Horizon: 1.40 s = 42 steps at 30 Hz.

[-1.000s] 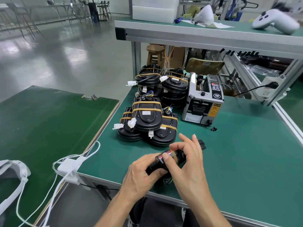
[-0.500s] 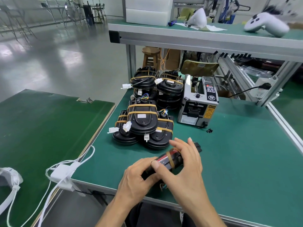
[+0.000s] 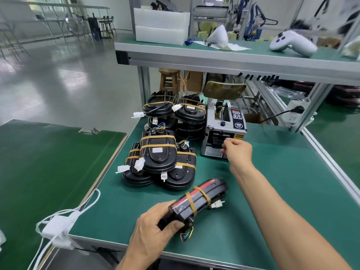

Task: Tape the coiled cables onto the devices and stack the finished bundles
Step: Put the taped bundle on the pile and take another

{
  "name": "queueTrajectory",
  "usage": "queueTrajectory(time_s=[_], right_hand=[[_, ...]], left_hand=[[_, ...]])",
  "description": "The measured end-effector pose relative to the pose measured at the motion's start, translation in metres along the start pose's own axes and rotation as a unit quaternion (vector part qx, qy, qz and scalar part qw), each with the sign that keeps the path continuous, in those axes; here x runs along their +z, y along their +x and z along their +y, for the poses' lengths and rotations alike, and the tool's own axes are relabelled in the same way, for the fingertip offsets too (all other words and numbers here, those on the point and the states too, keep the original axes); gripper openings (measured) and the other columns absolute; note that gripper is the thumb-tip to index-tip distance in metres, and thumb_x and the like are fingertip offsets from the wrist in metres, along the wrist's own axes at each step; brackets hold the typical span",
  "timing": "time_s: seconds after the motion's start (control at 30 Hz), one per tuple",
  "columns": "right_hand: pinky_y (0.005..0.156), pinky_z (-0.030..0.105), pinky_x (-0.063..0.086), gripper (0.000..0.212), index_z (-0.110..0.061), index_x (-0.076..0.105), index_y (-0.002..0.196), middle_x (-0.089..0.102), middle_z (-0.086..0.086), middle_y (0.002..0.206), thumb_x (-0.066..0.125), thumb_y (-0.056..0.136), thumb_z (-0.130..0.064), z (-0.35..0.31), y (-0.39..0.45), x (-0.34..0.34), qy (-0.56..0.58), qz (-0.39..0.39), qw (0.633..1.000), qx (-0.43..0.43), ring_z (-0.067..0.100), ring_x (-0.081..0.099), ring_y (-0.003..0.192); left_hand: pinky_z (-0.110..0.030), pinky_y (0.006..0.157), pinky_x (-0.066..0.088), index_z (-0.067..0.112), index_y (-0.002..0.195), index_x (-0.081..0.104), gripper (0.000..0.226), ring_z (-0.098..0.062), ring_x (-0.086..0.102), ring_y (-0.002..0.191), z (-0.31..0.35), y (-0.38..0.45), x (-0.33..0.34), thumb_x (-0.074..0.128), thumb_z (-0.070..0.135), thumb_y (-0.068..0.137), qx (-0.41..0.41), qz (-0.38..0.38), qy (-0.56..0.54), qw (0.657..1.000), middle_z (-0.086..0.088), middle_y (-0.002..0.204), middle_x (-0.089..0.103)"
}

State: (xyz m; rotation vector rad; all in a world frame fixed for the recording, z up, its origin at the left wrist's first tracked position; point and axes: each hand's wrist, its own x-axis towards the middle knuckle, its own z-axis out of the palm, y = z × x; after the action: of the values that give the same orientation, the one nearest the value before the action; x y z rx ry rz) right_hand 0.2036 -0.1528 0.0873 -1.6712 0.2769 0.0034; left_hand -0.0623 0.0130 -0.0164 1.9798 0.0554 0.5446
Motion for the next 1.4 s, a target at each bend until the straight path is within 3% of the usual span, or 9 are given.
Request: queueTrajectory(time_s=[0.17, 0.27, 0.37, 0.53, 0.8, 0.93, 1.1, 1.23, 1.4], right_hand=[[0.067, 0.032, 0.048, 0.021, -0.015, 0.075, 0.063, 0.072, -0.002, 0.058, 0.066, 0.081, -0.011, 0.003, 0.006, 0.013, 0.007, 0.044, 0.999, 0.016, 0.017, 0.070, 0.065], [0.076, 0.033, 0.053, 0.015, -0.016, 0.076, 0.065, 0.069, -0.005, 0.052, 0.072, 0.080, -0.013, 0.001, 0.007, 0.017, 0.029, 0.069, 0.997, 0.032, 0.017, 0.069, 0.064], [0.068, 0.029, 0.056, 0.005, -0.011, 0.077, 0.076, 0.066, -0.006, 0.051, 0.076, 0.081, -0.012, 0.000, 0.009, 0.021, 0.056, 0.091, 0.993, 0.047, 0.014, 0.068, 0.058], [0.049, 0.018, 0.045, 0.012, -0.014, 0.072, 0.068, 0.066, -0.004, 0.050, 0.077, 0.078, -0.012, 0.001, 0.012, 0.028, 0.088, 0.122, 0.986, 0.066, 0.008, 0.065, 0.048], [0.045, 0.020, 0.043, 0.007, -0.009, 0.072, 0.073, 0.070, 0.002, 0.059, 0.076, 0.078, -0.012, 0.000, 0.017, 0.032, 0.103, 0.133, 0.982, 0.083, 0.013, 0.066, 0.051], [0.053, 0.023, 0.044, 0.012, -0.007, 0.067, 0.075, 0.066, 0.000, 0.055, 0.076, 0.081, -0.012, 0.002, 0.007, 0.015, 0.071, 0.070, 0.990, 0.096, 0.013, 0.061, 0.050], [0.067, 0.026, 0.043, 0.022, -0.014, 0.079, 0.088, 0.070, -0.004, 0.070, 0.078, 0.077, -0.033, 0.011, -0.061, -0.050, 0.042, -0.133, 0.990, 0.031, 0.012, 0.067, 0.076], [0.090, 0.030, 0.048, 0.010, -0.023, 0.078, 0.076, 0.080, -0.009, 0.104, 0.082, 0.084, -0.028, 0.016, -0.113, -0.083, 0.006, -0.189, 0.981, -0.034, 0.000, 0.071, 0.096], [0.099, 0.026, 0.046, 0.015, -0.016, 0.077, 0.071, 0.077, -0.017, 0.112, 0.080, 0.086, -0.018, 0.031, -0.135, -0.083, 0.024, -0.190, 0.980, -0.059, -0.003, 0.070, 0.108]], left_hand=[[-0.030, 0.093, 0.056, 0.059, 0.131, 0.067, 0.046, -0.007, 0.073, 0.113, 0.003, 0.002, -0.001, 0.061, 0.082, 0.091, 0.010, -0.009, 0.004, 1.000, 0.022, 0.123, 0.075], [-0.030, 0.093, 0.057, 0.058, 0.131, 0.067, 0.046, -0.008, 0.074, 0.113, 0.003, 0.001, -0.001, 0.061, 0.081, 0.092, 0.016, -0.012, 0.003, 1.000, 0.021, 0.123, 0.075], [-0.031, 0.092, 0.058, 0.058, 0.131, 0.067, 0.046, -0.008, 0.074, 0.113, 0.003, 0.001, -0.001, 0.061, 0.081, 0.091, 0.016, -0.013, 0.004, 1.000, 0.021, 0.123, 0.075], [-0.036, 0.093, 0.059, 0.054, 0.132, 0.068, 0.048, -0.008, 0.073, 0.115, 0.001, 0.000, -0.001, 0.063, 0.080, 0.091, 0.010, -0.014, -0.002, 1.000, 0.020, 0.124, 0.075], [-0.031, 0.093, 0.058, 0.059, 0.132, 0.067, 0.046, -0.005, 0.073, 0.115, 0.002, 0.000, -0.001, 0.062, 0.080, 0.092, 0.017, -0.012, 0.008, 1.000, 0.024, 0.125, 0.074], [-0.028, 0.092, 0.058, 0.062, 0.131, 0.065, 0.045, -0.005, 0.073, 0.113, 0.003, 0.001, -0.001, 0.060, 0.082, 0.091, 0.021, -0.009, 0.017, 1.000, 0.025, 0.123, 0.074], [-0.032, 0.093, 0.058, 0.059, 0.132, 0.066, 0.044, -0.006, 0.073, 0.114, 0.000, 0.001, -0.001, 0.062, 0.079, 0.093, 0.025, -0.008, 0.007, 1.000, 0.023, 0.123, 0.075], [-0.031, 0.092, 0.058, 0.058, 0.132, 0.066, 0.042, -0.007, 0.073, 0.114, -0.002, 0.001, -0.001, 0.064, 0.076, 0.094, 0.025, -0.011, 0.011, 1.000, 0.022, 0.124, 0.075], [-0.032, 0.093, 0.058, 0.057, 0.131, 0.068, 0.045, -0.008, 0.073, 0.115, -0.001, 0.000, 0.000, 0.064, 0.079, 0.092, 0.025, -0.011, 0.007, 1.000, 0.021, 0.124, 0.075]])
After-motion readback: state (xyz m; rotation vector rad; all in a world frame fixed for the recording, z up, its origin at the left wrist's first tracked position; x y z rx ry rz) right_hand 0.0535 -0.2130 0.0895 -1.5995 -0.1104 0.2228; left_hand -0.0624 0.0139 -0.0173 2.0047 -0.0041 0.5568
